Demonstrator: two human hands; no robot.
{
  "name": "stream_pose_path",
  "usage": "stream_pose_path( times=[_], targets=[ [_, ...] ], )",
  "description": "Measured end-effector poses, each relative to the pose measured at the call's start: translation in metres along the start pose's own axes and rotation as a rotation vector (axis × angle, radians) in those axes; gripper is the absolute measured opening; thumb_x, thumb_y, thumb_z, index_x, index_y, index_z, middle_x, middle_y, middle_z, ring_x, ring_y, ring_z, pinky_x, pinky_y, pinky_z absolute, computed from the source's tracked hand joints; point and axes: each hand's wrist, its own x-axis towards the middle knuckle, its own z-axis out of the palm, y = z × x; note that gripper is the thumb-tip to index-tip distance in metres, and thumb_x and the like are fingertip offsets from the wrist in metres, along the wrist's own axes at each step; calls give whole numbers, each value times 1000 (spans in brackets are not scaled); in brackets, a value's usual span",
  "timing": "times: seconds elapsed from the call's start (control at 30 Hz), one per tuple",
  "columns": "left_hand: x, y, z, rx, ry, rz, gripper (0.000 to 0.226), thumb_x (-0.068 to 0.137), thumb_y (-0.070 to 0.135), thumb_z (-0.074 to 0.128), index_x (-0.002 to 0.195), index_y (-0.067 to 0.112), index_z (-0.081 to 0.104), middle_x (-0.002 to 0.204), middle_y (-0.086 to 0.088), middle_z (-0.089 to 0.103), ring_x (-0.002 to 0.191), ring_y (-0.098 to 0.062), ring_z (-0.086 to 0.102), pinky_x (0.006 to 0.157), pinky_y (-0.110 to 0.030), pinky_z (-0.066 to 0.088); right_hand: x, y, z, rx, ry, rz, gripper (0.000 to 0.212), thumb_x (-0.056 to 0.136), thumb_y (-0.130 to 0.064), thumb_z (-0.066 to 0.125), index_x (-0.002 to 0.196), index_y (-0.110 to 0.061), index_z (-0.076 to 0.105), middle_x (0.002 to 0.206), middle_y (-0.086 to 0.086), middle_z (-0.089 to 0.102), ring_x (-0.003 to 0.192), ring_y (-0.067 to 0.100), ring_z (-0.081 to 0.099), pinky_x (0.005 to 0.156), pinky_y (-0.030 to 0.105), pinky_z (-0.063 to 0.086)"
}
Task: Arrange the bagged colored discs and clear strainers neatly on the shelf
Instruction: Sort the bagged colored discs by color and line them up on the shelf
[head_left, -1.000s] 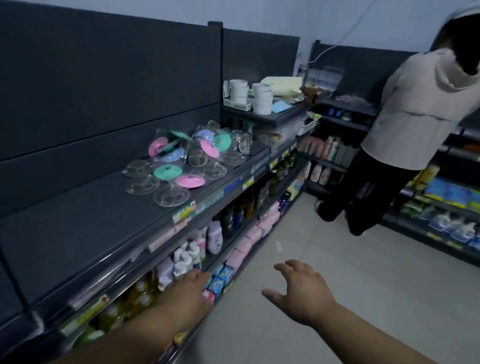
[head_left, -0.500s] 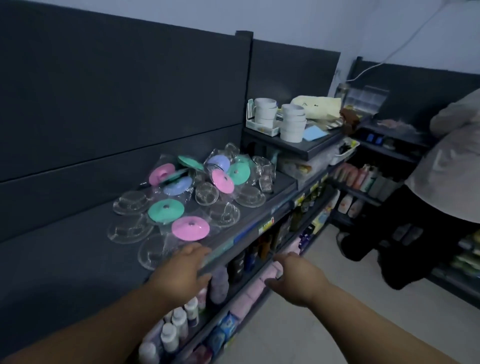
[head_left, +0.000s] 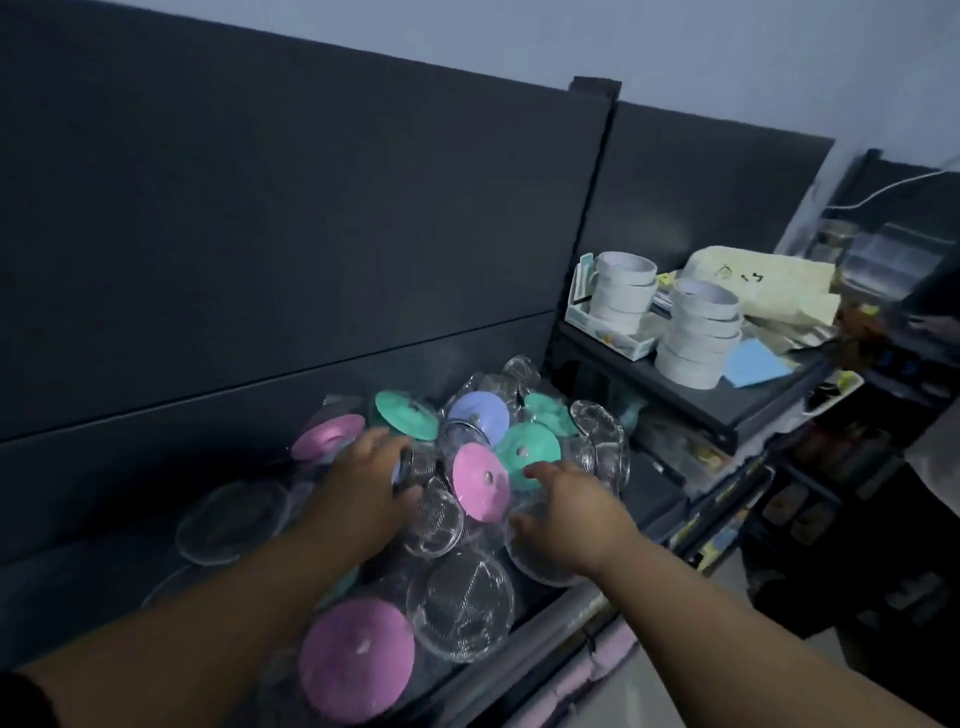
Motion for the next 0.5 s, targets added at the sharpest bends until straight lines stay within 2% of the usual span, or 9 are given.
stream_pose_path(
  times=[0.1,0.27,0.4,0.5],
  targets=[
    [34,6,11,-9,97,-136,74,78,30,73,140,8,40,148,-15,32,136,-32,33,113,-38,27,48,17,-5,3,7,-87,63,83,-45,62,139,-25,43,139,3,45,123,25,50,101,35,44],
    [74,16,28,-84,186,-485,80,86,34,65,147,2,23,150,-19,27,137,-32,32,110,-37,29,119,54,-14,-14,27,-242,55,82,-46,63,133,-30,49,134,-1,47,121,23,49,101,33,43],
    [96,22,35,-72,222,-614,83,77,23,77,143,3,31,139,-21,42,126,-33,43,103,-34,35,167,75,-20,39,-10,-283,55,83,-43,63,131,-21,50,132,6,51,118,27,52,95,36,47],
    [104,26,36,-52,295,-624,81,70,14,82,140,10,41,134,-13,54,116,-26,53,99,-29,41,191,77,-15,59,-47,-351,51,85,-45,60,129,-22,51,123,5,62,112,27,58,89,33,48]
  ],
)
